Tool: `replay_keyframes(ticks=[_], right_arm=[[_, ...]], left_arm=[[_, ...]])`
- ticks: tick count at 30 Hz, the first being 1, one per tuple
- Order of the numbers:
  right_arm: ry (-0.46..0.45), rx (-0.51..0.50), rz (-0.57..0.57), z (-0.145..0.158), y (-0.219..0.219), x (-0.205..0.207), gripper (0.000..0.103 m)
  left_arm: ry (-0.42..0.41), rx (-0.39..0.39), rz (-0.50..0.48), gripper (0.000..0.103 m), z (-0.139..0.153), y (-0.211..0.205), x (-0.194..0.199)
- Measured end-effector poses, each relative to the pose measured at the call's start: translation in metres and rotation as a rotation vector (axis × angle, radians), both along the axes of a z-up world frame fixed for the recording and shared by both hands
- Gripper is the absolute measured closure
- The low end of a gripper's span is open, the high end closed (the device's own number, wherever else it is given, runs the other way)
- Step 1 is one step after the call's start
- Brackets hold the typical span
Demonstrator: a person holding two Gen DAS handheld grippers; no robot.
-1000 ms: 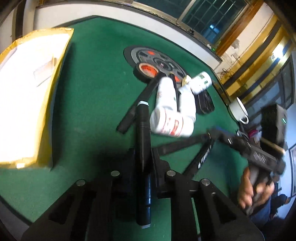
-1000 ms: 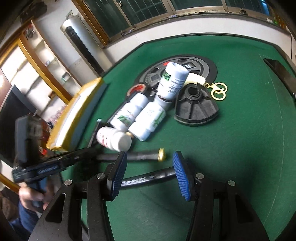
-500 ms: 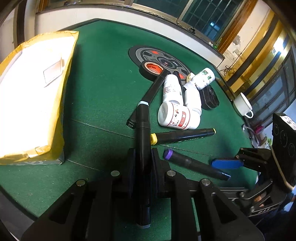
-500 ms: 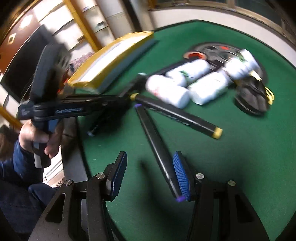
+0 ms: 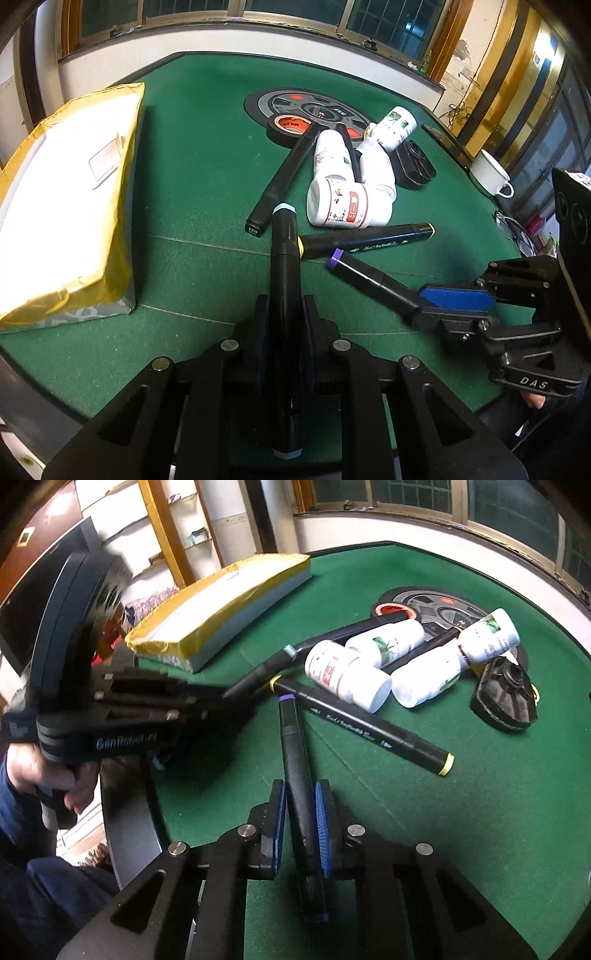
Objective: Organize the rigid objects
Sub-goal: 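Grasp a black marker with the left tool while the right tool grasps another marker, then carry both black markers into the tray and open both tools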
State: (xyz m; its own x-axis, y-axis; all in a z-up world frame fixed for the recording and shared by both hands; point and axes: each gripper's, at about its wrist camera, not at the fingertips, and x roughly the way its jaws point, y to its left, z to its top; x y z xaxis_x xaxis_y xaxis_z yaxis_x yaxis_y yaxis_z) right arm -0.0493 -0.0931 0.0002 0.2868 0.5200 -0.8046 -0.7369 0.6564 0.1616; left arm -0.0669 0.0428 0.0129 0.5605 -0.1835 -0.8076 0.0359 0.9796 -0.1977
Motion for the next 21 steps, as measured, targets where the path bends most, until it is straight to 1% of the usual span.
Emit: replay_keyframes(ticks=[5, 8, 11, 13, 16, 17, 18, 19, 20, 21], right_arm=[[-0.015, -0.036, 0.001, -0.002, 0.007, -0.001, 0.089], [-0.042, -0.055, 0.005, -0.001, 0.006, -0.007, 0.089], [-0.054, -0.084, -0.003, -0.003, 0.01, -0.007, 0.088], [-0.085, -0.112, -0.003, -0.003, 0.015, -0.014, 0.088], [-0.092, -0.117, -0.003, -0.002, 0.019, -0.015, 0.088], [-0.088, -0.113, -0.001, -0.002, 0.018, -0.014, 0.088], [-0.082, -0.106, -0.002, -0.001, 0.018, -0.013, 0.088], [-0.079, -0.099, -0.006, -0.001, 0.018, -0.012, 0.088], [-0.08, -0.095, -0.009, -0.001, 0.018, -0.012, 0.089], [-0.077, -0.089, -0.008, 0.0, 0.016, -0.013, 0.09]], left_arm=[[-0.015, 0.049, -0.032, 0.088, 0.0, -0.006, -0.002], [-0.025, 0.062, -0.046, 0.088, 0.0, -0.006, -0.004], [-0.037, 0.107, -0.065, 0.087, -0.001, -0.012, -0.006], [-0.042, 0.13, -0.075, 0.087, -0.001, -0.015, -0.007], [-0.046, 0.124, -0.092, 0.081, -0.001, -0.016, -0.008], [-0.05, 0.117, -0.086, 0.081, -0.001, -0.015, -0.008], [-0.054, 0.107, -0.074, 0.082, 0.0, -0.014, -0.009], [-0.059, 0.109, -0.063, 0.088, 0.0, -0.014, -0.009], [-0.061, 0.107, -0.057, 0.089, 0.0, -0.012, -0.009], [-0.062, 0.087, -0.052, 0.089, 0.0, -0.009, -0.01]])
